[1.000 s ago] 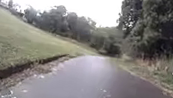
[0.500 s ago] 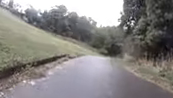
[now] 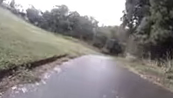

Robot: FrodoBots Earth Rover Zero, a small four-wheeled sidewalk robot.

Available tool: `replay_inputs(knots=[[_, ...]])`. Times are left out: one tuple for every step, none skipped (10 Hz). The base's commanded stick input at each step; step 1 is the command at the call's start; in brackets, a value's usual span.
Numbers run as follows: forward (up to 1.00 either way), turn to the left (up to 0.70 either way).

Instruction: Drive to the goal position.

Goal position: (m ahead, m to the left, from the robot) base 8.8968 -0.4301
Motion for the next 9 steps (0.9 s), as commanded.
replay_inputs(knots=[[0.70, -0.04], [0.70, -0.05], [0.70, -0.06], [0.70, -0.07], [0.70, -0.08], [0.70, -0.09], [0.70, -0.10], [0.70, -0.11], [0.70, -0.11]])
